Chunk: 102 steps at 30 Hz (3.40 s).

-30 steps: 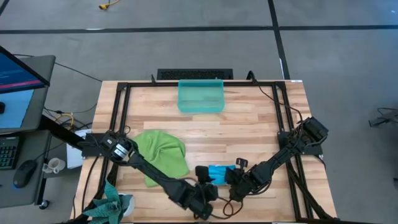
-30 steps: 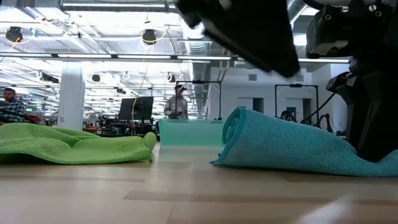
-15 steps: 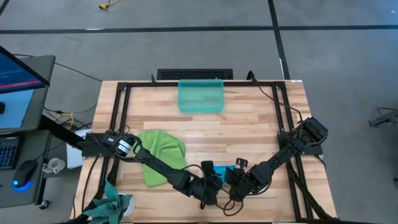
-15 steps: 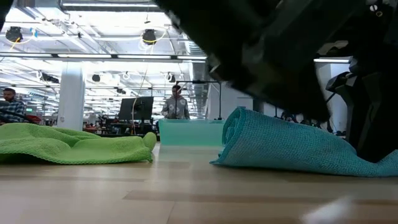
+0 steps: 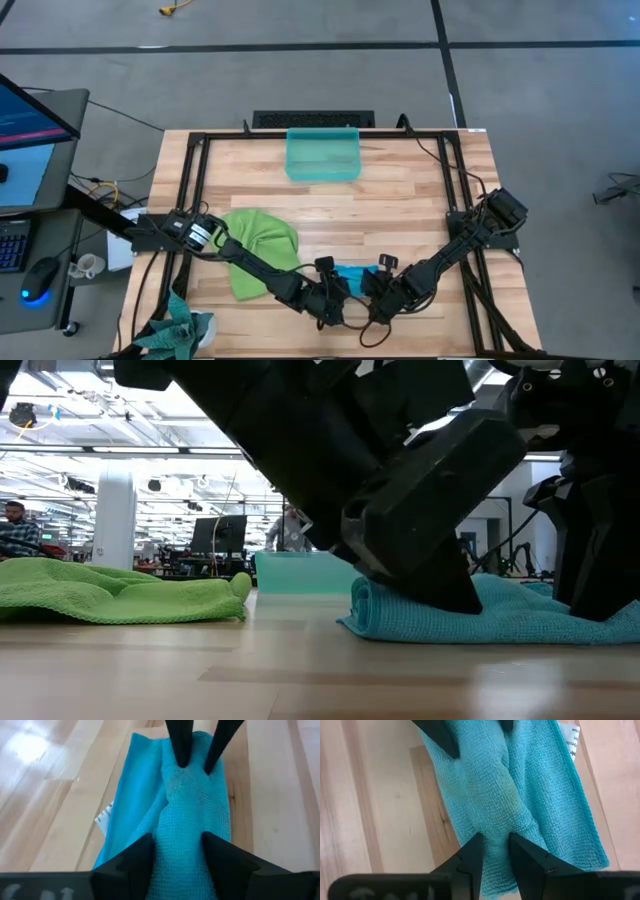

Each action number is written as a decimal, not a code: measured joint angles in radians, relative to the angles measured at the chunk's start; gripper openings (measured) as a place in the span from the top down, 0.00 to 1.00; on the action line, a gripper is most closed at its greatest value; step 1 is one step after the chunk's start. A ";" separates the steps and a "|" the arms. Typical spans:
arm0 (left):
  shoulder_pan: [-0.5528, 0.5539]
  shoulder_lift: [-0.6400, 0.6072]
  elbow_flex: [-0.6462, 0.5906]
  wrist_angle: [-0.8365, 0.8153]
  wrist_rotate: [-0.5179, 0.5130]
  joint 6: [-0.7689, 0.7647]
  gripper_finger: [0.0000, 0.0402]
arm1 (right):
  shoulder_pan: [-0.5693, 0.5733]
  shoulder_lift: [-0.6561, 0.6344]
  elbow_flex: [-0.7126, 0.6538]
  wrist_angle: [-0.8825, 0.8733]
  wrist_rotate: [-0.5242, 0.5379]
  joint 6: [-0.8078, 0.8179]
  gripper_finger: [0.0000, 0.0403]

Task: Roll microfiber towels into tight, uniform cylinder then place into a basket
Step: Roll the blue microfiber cloth

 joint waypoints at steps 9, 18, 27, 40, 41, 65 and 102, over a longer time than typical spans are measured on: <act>0.000 -0.002 0.003 -0.025 0.029 -0.018 0.59 | 0.000 0.000 0.000 0.002 0.000 0.000 0.71; -0.051 0.004 0.101 -0.115 -0.141 0.116 0.59 | 0.000 0.000 0.000 0.003 0.000 0.000 0.71; -0.080 0.004 0.111 -0.091 -0.304 0.157 0.59 | 0.000 0.000 0.000 0.003 0.000 0.000 0.71; -0.007 0.004 0.113 0.047 -0.046 0.215 0.96 | 0.000 0.000 0.000 0.003 0.000 0.000 0.71; -0.002 0.004 0.112 0.042 -0.035 0.204 0.98 | 0.000 0.000 0.000 0.003 -0.001 0.000 0.71; 0.015 0.002 0.097 -0.189 0.078 -0.061 1.00 | 0.000 0.000 0.000 0.005 0.000 0.007 0.71; 0.015 0.001 0.107 -0.279 0.183 -0.074 0.91 | 0.000 0.002 0.000 0.037 0.014 0.036 0.71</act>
